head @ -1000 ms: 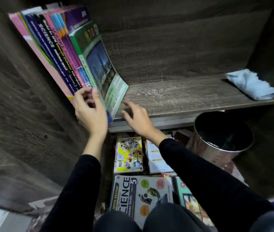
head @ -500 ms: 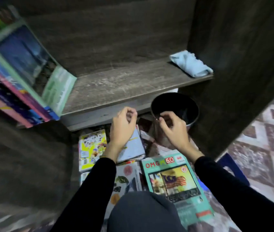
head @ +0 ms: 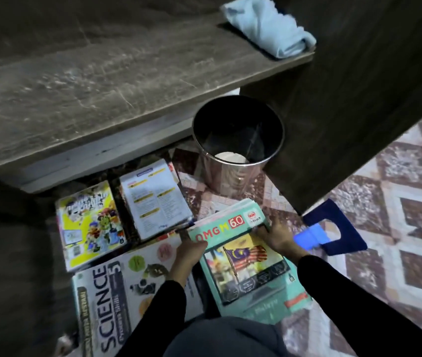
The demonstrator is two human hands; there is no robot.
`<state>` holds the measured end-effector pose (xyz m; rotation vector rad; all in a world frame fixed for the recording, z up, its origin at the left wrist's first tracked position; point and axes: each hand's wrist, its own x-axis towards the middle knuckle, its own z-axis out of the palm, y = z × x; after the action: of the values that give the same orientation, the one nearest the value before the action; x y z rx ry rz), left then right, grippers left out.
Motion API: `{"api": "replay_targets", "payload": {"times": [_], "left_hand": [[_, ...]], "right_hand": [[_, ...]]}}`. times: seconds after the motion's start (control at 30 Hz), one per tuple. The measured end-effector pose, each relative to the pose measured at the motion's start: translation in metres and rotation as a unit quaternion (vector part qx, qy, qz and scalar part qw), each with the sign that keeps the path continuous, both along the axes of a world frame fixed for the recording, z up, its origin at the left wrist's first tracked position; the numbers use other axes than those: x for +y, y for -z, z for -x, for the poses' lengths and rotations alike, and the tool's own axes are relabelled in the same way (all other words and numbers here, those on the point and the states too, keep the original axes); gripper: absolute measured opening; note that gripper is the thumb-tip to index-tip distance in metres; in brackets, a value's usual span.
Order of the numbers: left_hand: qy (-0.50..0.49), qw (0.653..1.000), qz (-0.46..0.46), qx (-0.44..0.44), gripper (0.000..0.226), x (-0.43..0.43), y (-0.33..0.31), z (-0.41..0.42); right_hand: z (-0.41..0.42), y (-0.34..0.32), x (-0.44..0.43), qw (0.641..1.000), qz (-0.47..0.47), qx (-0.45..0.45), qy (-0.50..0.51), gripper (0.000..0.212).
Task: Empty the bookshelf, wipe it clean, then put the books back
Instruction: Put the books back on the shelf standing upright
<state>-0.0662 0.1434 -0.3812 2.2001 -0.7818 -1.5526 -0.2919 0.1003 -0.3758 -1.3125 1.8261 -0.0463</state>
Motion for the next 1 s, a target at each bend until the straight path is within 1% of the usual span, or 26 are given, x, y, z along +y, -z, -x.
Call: {"api": "replay_targets", "payload": {"times": [0.07, 0.1, 0.2, 0.27, 0.33, 0.43, 0.53, 0.6, 0.7, 0.77, 0.8, 0.87, 0.9, 0.93, 0.97, 1.0], "left_hand": [[-0.022, 1.0, -0.008, 0.009, 0.033, -0.001, 0.006, 0.005], [-0.034, 0.999, -0.013, 0.008, 0.035, -0.002, 0.009, 0.006], [-0.06, 0.998, -0.021, 0.013, 0.034, 0.001, 0.015, 0.007], [-0.071, 0.997, -0.012, 0.019, 0.031, 0.005, 0.011, 0.007], [-0.086, 0.995, 0.018, 0.047, 0.03, 0.009, 0.005, 0.007], [-0.106, 0.987, 0.058, 0.106, 0.039, 0.009, -0.004, 0.012], [-0.124, 0.979, 0.043, 0.154, 0.038, 0.006, -0.01, 0.024], [-0.132, 0.977, 0.035, 0.161, 0.043, 0.005, -0.011, 0.026], [-0.135, 0.975, 0.008, 0.177, 0.057, 0.007, -0.009, 0.022], [-0.119, 0.972, 0.0, 0.202, 0.05, 0.008, -0.014, 0.019], [-0.105, 0.972, -0.004, 0.211, 0.045, 0.009, -0.016, 0.019], [-0.084, 0.97, 0.002, 0.228, 0.036, 0.011, -0.025, 0.017], [-0.074, 0.968, 0.009, 0.239, 0.04, 0.012, -0.03, 0.015], [-0.07, 0.967, 0.022, 0.244, 0.054, 0.012, -0.034, 0.014], [-0.057, 0.967, 0.038, 0.246, 0.074, 0.013, -0.04, 0.014], [-0.052, 0.967, 0.051, 0.245, 0.088, 0.012, -0.046, 0.014]], "right_hand": [[0.003, 0.014, 0.0, 1.0, -0.013, -0.011, 0.009, 0.084], [0.006, 0.021, 0.001, 1.0, -0.019, -0.013, 0.013, 0.086], [0.003, 0.02, -0.001, 1.0, -0.021, 0.018, 0.009, 0.066], [0.002, 0.021, -0.001, 0.999, -0.009, 0.039, 0.013, 0.062], [0.002, 0.022, 0.001, 0.999, -0.002, 0.043, 0.014, 0.064], [0.003, 0.023, 0.006, 0.999, -0.002, 0.024, 0.043, 0.077], [0.005, 0.019, 0.006, 0.998, -0.002, 0.001, 0.059, 0.081], [0.007, 0.02, 0.006, 0.998, -0.011, -0.016, 0.067, 0.081], [0.008, 0.017, 0.007, 0.992, 0.006, -0.066, 0.108, 0.079], [0.008, 0.008, 0.008, 0.98, 0.027, -0.112, 0.162, 0.069], [0.008, 0.003, 0.009, 0.968, 0.024, -0.154, 0.197, 0.064], [0.012, -0.009, 0.011, 0.934, 0.007, -0.251, 0.253, 0.063], [0.014, -0.014, 0.013, 0.924, 0.001, -0.277, 0.264, 0.062], [0.016, -0.019, 0.014, 0.92, 0.001, -0.29, 0.264, 0.059], [0.017, -0.026, 0.017, 0.92, 0.01, -0.292, 0.261, 0.052], [0.017, -0.031, 0.021, 0.922, 0.022, -0.287, 0.26, 0.044]]}}
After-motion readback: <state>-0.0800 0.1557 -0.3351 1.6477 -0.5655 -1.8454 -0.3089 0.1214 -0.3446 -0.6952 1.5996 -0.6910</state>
